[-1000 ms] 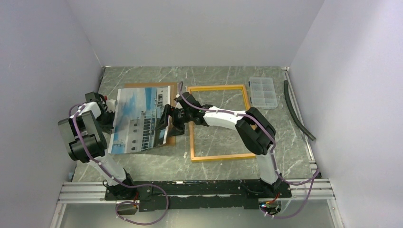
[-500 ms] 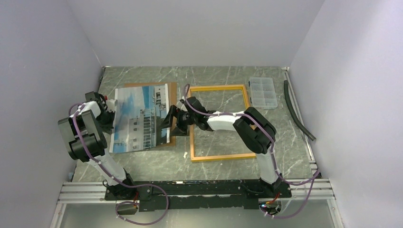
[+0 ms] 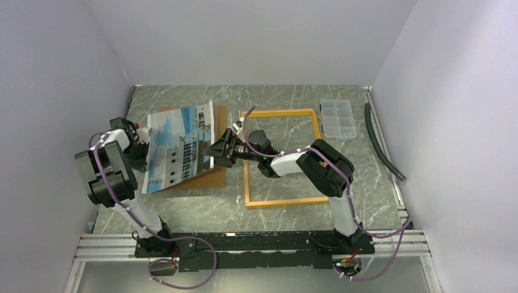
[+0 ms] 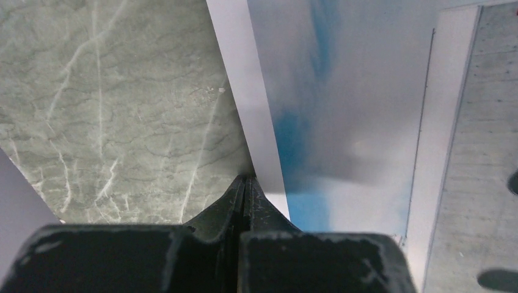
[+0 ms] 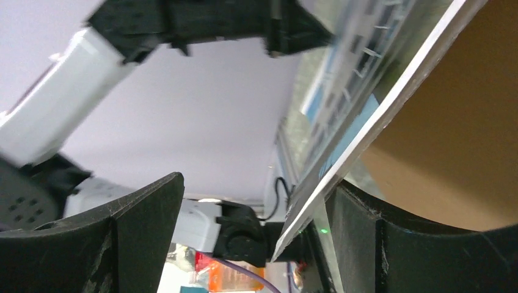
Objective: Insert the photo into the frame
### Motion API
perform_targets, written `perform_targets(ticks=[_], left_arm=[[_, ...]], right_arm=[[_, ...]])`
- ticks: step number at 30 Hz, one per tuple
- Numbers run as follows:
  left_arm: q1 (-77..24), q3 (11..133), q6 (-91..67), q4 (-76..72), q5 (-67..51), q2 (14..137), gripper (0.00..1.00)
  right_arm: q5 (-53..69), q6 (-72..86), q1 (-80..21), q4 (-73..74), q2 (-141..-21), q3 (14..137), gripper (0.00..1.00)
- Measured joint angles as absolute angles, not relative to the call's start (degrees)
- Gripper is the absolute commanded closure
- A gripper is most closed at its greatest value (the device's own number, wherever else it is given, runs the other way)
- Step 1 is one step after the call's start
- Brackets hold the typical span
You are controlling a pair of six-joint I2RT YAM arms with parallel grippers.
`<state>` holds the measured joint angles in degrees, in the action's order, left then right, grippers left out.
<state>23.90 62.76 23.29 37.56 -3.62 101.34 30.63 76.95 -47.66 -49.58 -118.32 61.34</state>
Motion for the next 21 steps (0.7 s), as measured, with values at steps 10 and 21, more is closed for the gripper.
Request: perform_targets(ticks=[10,21], left_arm=[[23.9,63.0,23.3,38.3,-4.7,101.5,0.97],[23.9,63.1,23.4,38.7,-5.2,101.5,0.97]], right_arm=[[33.6,77.5,-47.9,-56.1,-119.3,63.5,0.10],[33.6,72.0,-47.5,-44.2,-126.2,71.3,0.14]])
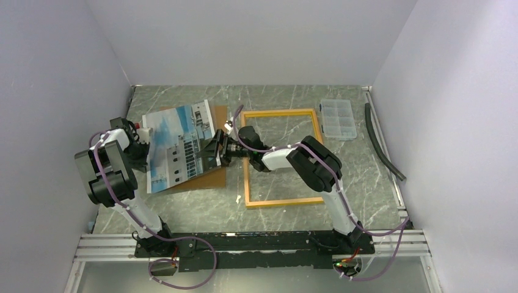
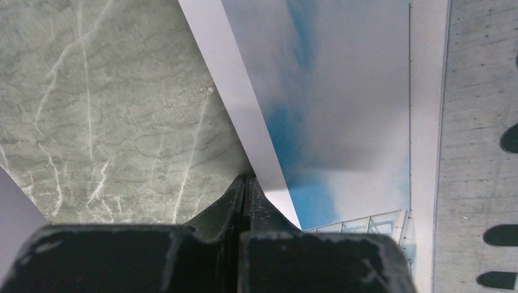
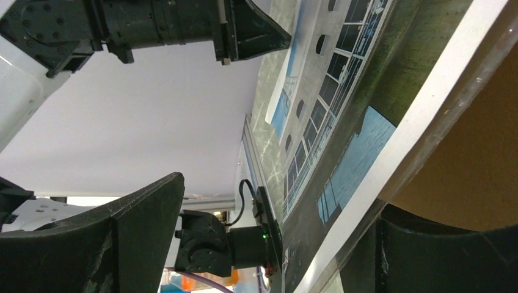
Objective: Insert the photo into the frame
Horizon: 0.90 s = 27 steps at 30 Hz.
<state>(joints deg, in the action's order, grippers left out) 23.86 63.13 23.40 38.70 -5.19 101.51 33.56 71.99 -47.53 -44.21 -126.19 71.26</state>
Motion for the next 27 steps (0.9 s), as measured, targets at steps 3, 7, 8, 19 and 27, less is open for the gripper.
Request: perform_targets(ticks=[3,7,8,19,27], left_arm=[[23.9,63.1,23.5,38.8,-5.3,101.5,0.97],[23.8,63.1,23.7,38.7,-5.3,101.5,0.97],[23.8,63.1,23.9,38.7,-5.2,101.5,0.97],[22.5,60.3,27.5,33.5,0.7,100.1,0.97],[22.7,59.1,30.3,27.6,6.4,100.2,0.97]], right_arm=[[33.5,72.1,-47.2,-44.0,-126.4,72.6,0.20],[33.5,73.6,-46.5,-45.6,-126.4,72.3,0.27],[33.5,73.9,-46.3,-46.1,-126.4,71.9,0.28],[32.9,77.6,-43.0,-48.5,-126.4,68.1,0.31],[32.9,78.8,-42.7,-48.5,-126.4,67.4,0.41]])
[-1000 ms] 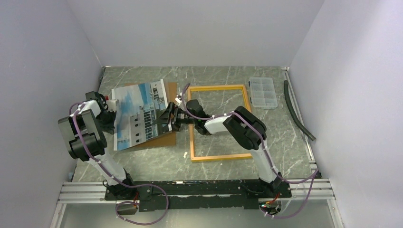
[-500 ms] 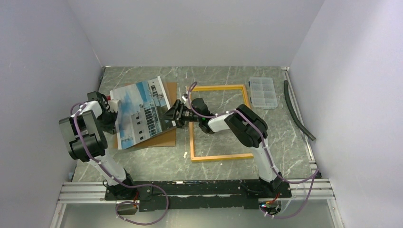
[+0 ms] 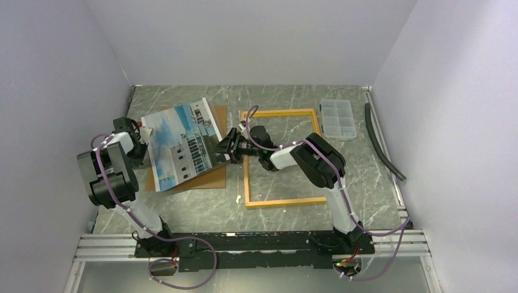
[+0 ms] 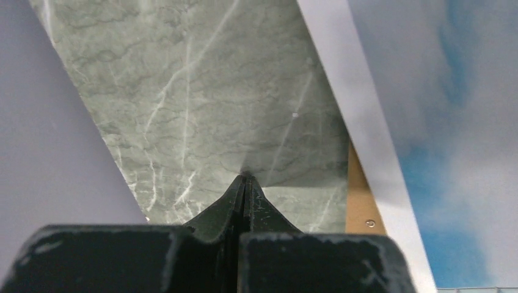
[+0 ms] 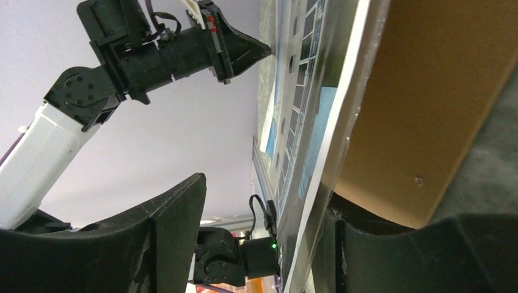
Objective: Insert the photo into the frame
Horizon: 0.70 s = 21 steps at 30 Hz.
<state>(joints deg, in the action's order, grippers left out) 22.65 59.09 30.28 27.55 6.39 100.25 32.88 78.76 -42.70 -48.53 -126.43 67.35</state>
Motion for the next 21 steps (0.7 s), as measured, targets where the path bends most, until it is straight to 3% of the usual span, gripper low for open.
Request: perform_targets(ticks=[12,16,18,21], left_arm=[[24.4,65.0,27.2,35.4,1.3,102.7,0.97],[24.4,66.5,25.7,35.5,1.1,104.4,0.97],[24.3,67.0,25.3,35.5,1.2,104.9,0.97],[24.3,68.1,24.4,36.2,1.2,105.9,0.97]], right_arm=[[28.5,69.2,-42.6,-33.7,-121.4,66.5,0.57],[25.7,63.4,-44.1,-28.0,-116.6,66.5,0.57],[25.3,61.0,-45.1,-26.5,-114.9,66.5,0.51],[25.6,57.6,-46.3,-24.6,-114.3,67.9,0.29]])
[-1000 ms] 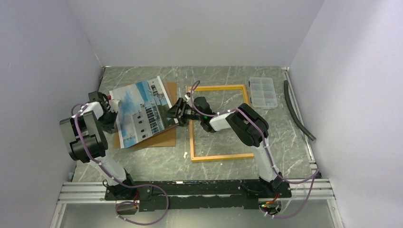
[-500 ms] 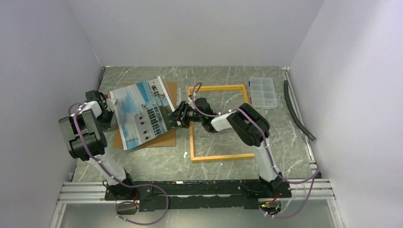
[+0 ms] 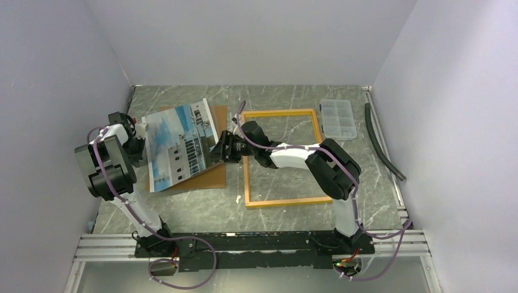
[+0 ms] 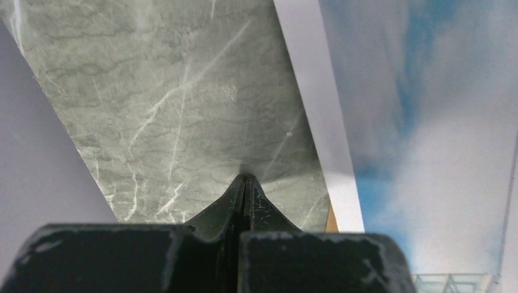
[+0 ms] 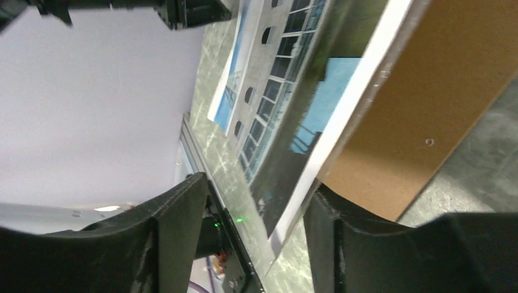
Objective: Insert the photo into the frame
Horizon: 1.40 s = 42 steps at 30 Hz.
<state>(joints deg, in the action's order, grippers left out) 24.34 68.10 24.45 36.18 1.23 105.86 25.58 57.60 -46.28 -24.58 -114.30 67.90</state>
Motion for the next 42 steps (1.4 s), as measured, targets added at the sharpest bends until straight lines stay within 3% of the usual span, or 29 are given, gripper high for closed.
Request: perform_targets(ticks=[3,7,23,29,34,42], left_arm=[[24.3,68.9,24.3,36.3,1.4,106.5,0.97],[24.1,69.0,24.4,36.0,1.9,106.7,0.97],[21.5,63.9,30.0,25.5,9.7,105.1,0.97],[21.5,63.2,31.4,22.7,11.1,105.1,0.97],[21.5,62.8,32.2,21.4,11.8,105.2,0.97],[21.5,63.5,32.1,22.4,11.5,105.2,0.97]], right_arm=[[27.6,54.2,-47.0,-21.7,-114.9,70.4,0.14],[30.9,50.3,-46.7,-18.9,-117.6,76.0,0.10],[34.7,59.7,-39.6,-31.0,-130.8,79.1,0.15],[31.8,64.5,-39.7,-35.4,-132.0,79.1,0.40],[30.0,68.3,-39.7,-38.1,-132.9,79.0,0.51],[25.5,69.6,-39.7,-39.5,-132.2,75.1,0.91]])
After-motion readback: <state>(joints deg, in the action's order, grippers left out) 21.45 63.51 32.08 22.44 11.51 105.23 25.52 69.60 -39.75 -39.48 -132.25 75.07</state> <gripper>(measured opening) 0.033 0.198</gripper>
